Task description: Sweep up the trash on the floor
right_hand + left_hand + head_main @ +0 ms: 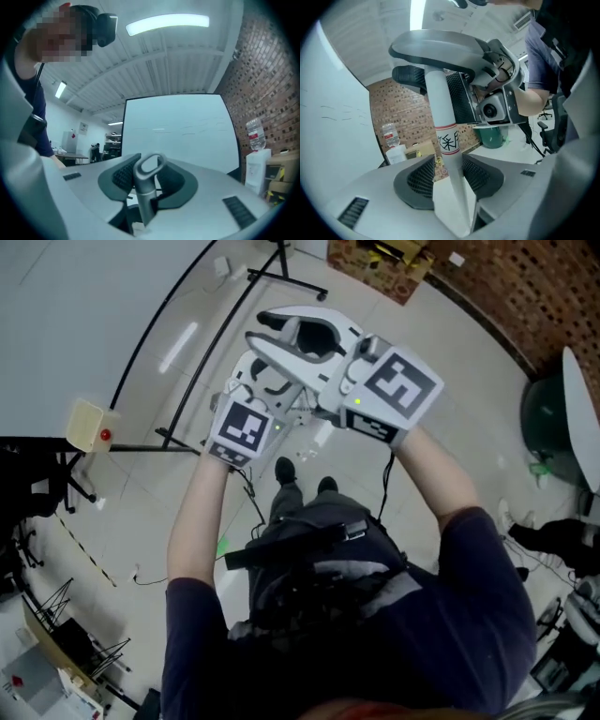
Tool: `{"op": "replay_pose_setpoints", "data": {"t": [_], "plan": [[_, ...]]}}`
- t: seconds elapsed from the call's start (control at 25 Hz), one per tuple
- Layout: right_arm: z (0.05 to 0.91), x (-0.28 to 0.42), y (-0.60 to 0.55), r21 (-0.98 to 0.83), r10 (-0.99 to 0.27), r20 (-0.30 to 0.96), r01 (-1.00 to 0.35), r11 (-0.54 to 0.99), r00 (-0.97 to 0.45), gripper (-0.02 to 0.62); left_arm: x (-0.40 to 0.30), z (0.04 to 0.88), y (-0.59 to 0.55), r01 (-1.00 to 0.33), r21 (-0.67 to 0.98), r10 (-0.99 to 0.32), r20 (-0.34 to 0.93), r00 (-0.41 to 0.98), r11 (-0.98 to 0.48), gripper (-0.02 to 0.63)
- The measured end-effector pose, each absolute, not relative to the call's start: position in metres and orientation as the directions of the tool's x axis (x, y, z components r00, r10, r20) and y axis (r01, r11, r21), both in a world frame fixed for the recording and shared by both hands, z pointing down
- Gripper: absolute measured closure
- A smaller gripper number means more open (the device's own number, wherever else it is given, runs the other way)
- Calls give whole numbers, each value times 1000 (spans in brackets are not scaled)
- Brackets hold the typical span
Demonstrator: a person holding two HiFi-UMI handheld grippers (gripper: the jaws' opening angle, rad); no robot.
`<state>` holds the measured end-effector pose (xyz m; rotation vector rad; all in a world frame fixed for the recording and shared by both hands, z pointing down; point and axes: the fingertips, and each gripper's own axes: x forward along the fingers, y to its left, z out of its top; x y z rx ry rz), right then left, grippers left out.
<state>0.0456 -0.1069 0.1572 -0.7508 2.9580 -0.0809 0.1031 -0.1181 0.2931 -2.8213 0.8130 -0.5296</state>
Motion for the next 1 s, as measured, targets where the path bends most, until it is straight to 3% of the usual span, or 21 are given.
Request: {"op": "replay_pose_setpoints", "data": {"t": [0.28,0.36,0.44,0.68,1.0], "plan": [[153,24,-58,-85,-325,-39,-321,943,-945,465,81,284,-73,-602,-163,-623,262,737,-781,460],[154,8,-48,-81,-293,-25,-291,953,-956,465,69,284,-63,-605,-158,-623,280,730,-780,511],[153,-4,-41,-68,-282,-17,-280,958,-959,463,57,285,-56,-615,-131,-623,285,728,-778,515],[163,-27,-24,-37,-294,-7,-294,955,-956,457,34,297,-40,-623,-85,-618,285,733,-778,523],[200,-85,-3,-55,-434,90,-440,896,-896,457,-21,330,-6,-522,-69,-518,289,805,-850,523]]}}
